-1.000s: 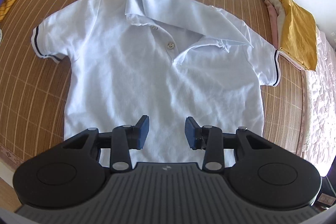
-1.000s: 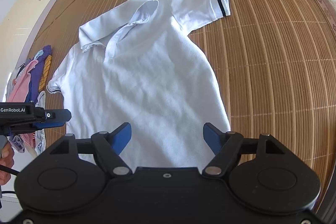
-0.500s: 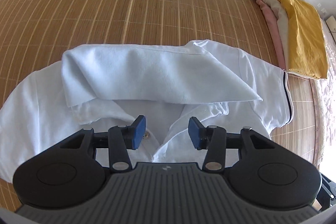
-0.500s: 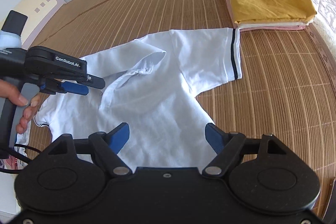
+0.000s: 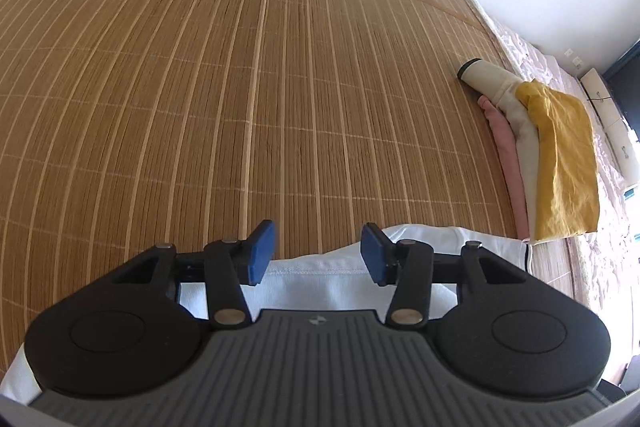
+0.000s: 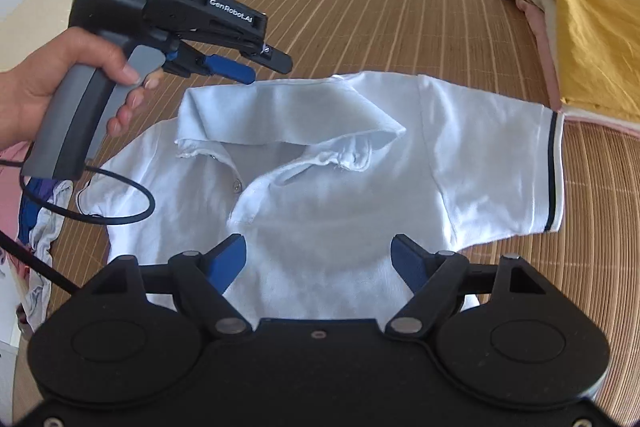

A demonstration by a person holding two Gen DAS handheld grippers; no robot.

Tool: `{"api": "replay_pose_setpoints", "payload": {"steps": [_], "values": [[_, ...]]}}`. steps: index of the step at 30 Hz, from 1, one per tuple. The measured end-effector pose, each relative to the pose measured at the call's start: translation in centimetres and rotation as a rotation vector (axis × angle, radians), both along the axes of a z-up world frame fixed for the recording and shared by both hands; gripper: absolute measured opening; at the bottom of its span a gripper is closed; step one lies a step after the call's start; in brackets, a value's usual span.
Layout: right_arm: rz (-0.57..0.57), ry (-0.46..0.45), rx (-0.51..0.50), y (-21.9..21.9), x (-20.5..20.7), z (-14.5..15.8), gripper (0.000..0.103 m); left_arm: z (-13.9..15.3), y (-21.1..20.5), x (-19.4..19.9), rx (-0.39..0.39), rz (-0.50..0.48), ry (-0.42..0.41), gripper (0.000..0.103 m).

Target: Fold clothes

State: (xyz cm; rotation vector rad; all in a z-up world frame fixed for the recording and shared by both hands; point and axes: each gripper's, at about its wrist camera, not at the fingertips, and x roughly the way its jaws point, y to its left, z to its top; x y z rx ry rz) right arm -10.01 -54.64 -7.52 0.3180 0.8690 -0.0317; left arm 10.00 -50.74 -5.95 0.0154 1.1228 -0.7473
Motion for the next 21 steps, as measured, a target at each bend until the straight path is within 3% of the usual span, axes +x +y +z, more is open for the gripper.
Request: {"api": "replay_pose_setpoints", "payload": {"steps": [4, 9, 11, 12, 13, 15, 18, 21], "values": [[0.055, -0.014, -0.094, -0.3, 2.7, 0.0, 0.078, -0.3, 1.4, -1.3, -0.019, -0.04, 0.079, 0.058], [0.172, 0.006, -0.111, -1.8, 6.3, -0.7, 0.062, -1.8, 3.3, -4.6, 0.016, -0.047, 0.174, 0.058], [0.216, -0.017, -0.179, -2.3, 7.4, -0.4, 0.052, -2.6, 3.4, -5.5, 0.042, -0.061, 0.184, 0.058], [0.232, -0.024, -0.208, -2.6, 8.0, -0.2, 0.04, -3.0, 3.2, -5.8, 0.053, -0.073, 0.182, 0.058], [0.24, -0.023, -0.225, -3.0, 8.7, -0.1, 0.031, -3.2, 2.8, -5.9, 0.063, -0.088, 0.167, 0.058], [0.251, -0.035, -0.233, -3.8, 9.9, 0.1, 0.026, -3.5, 1.7, -5.9, 0.085, -0.12, 0.119, 0.058], [0.261, -0.052, -0.23, -4.8, 12.0, 0.6, 0.026, -3.0, -0.1, -4.2, 0.137, -0.154, -0.028, 0.058], [0.232, -0.071, -0.208, -5.7, 13.1, 1.1, 0.027, -2.0, -1.0, -0.9, 0.184, -0.128, -0.169, 0.058]]}}
